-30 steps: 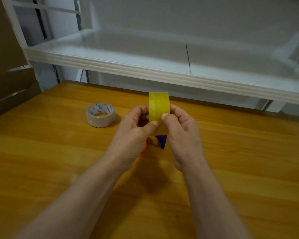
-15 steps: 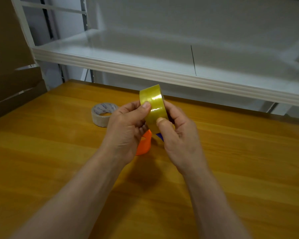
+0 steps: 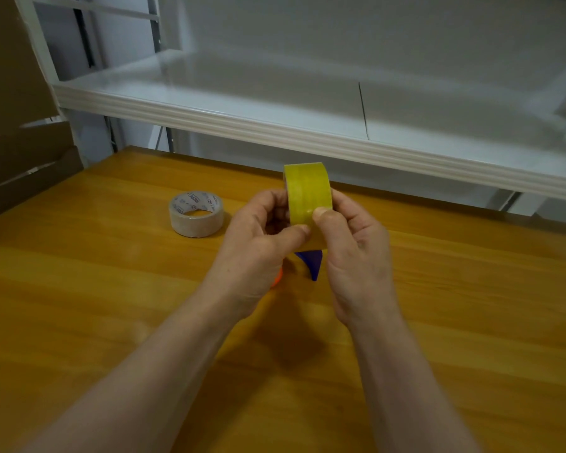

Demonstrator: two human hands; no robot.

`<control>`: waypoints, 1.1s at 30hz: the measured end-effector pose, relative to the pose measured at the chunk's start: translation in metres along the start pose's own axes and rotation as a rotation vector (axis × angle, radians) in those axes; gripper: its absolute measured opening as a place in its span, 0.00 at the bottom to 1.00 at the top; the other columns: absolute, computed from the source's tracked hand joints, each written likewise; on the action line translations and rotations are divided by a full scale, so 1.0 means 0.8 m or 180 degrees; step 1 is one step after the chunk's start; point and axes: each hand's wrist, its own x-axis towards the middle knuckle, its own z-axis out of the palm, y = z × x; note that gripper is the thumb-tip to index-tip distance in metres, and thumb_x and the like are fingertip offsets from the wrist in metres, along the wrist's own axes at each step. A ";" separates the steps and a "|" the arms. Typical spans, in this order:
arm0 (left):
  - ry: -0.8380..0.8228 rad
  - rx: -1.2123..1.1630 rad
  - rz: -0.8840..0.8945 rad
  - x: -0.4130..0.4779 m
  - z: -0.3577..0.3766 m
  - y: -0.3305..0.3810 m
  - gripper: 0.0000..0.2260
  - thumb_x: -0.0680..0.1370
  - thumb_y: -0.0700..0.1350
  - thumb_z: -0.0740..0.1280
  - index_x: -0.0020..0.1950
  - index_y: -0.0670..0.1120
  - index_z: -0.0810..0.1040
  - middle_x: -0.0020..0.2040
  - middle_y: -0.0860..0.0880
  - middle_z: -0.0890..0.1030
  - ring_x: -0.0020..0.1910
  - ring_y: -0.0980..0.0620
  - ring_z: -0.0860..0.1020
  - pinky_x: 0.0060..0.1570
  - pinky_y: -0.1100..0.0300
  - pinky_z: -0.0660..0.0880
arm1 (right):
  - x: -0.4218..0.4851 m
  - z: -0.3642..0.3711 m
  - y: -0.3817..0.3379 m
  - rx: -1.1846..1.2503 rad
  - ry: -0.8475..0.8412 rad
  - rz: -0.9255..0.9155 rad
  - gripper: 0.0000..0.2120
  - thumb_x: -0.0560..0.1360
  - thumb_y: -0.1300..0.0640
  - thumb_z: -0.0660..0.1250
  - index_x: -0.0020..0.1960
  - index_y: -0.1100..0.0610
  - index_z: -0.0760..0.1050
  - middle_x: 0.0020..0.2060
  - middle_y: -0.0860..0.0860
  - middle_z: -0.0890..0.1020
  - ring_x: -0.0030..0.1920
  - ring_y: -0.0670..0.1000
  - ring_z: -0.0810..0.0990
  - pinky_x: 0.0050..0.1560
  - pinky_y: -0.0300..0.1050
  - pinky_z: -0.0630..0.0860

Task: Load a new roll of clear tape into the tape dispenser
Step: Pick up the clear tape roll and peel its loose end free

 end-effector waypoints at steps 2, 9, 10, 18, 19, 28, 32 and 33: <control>0.0122 -0.0141 -0.0071 0.001 -0.002 0.002 0.16 0.70 0.38 0.71 0.58 0.40 0.80 0.50 0.39 0.83 0.48 0.46 0.81 0.44 0.60 0.78 | -0.001 0.003 0.002 -0.0122 -0.0048 -0.0041 0.14 0.80 0.61 0.61 0.61 0.56 0.82 0.49 0.50 0.87 0.52 0.47 0.85 0.51 0.42 0.81; 0.0302 -0.0481 -0.0301 0.002 -0.003 0.005 0.11 0.68 0.40 0.73 0.49 0.45 0.85 0.42 0.46 0.82 0.38 0.52 0.77 0.35 0.62 0.74 | 0.000 0.000 -0.002 -0.0171 -0.0264 0.0007 0.14 0.81 0.61 0.59 0.59 0.57 0.82 0.48 0.53 0.86 0.46 0.47 0.83 0.45 0.41 0.81; 0.0322 -0.0505 -0.0352 0.002 -0.004 0.005 0.10 0.67 0.40 0.73 0.48 0.45 0.85 0.42 0.46 0.83 0.39 0.51 0.77 0.36 0.62 0.74 | -0.001 -0.001 -0.002 -0.0157 -0.0299 0.0051 0.14 0.81 0.60 0.59 0.59 0.57 0.82 0.47 0.53 0.86 0.45 0.48 0.83 0.44 0.42 0.81; 0.0435 -0.0968 -0.0640 0.005 -0.009 0.016 0.11 0.65 0.42 0.72 0.46 0.42 0.81 0.34 0.48 0.83 0.32 0.53 0.79 0.32 0.62 0.77 | -0.005 0.001 -0.010 -0.0362 -0.0542 -0.0040 0.14 0.81 0.60 0.59 0.56 0.51 0.82 0.46 0.55 0.85 0.44 0.53 0.84 0.41 0.48 0.82; 0.0453 -0.1071 -0.0691 0.006 -0.010 0.017 0.11 0.65 0.42 0.71 0.46 0.41 0.80 0.33 0.48 0.83 0.31 0.54 0.80 0.31 0.63 0.77 | -0.006 0.001 -0.010 -0.0433 -0.0557 -0.0065 0.14 0.80 0.59 0.59 0.56 0.50 0.82 0.46 0.55 0.85 0.45 0.54 0.84 0.40 0.49 0.82; 0.0342 -0.1246 -0.0654 0.004 -0.010 0.022 0.12 0.75 0.49 0.70 0.49 0.40 0.79 0.32 0.49 0.81 0.31 0.54 0.79 0.29 0.65 0.76 | -0.007 0.004 -0.011 -0.0184 -0.0517 -0.0090 0.15 0.81 0.65 0.60 0.58 0.52 0.82 0.45 0.51 0.87 0.42 0.46 0.85 0.42 0.40 0.81; 0.0230 -0.0374 -0.0144 0.002 -0.005 0.010 0.17 0.72 0.45 0.74 0.55 0.36 0.78 0.48 0.37 0.81 0.47 0.40 0.77 0.47 0.49 0.76 | -0.004 0.002 -0.010 -0.0144 -0.0124 -0.0058 0.13 0.78 0.59 0.61 0.55 0.52 0.84 0.45 0.55 0.87 0.42 0.49 0.82 0.42 0.47 0.80; 0.0151 -0.0109 -0.0058 0.000 -0.001 0.008 0.17 0.72 0.44 0.74 0.56 0.36 0.78 0.50 0.36 0.81 0.48 0.40 0.78 0.49 0.49 0.76 | -0.002 0.001 -0.008 -0.0094 -0.0021 -0.0021 0.14 0.78 0.59 0.61 0.54 0.55 0.84 0.45 0.58 0.86 0.43 0.50 0.82 0.42 0.47 0.80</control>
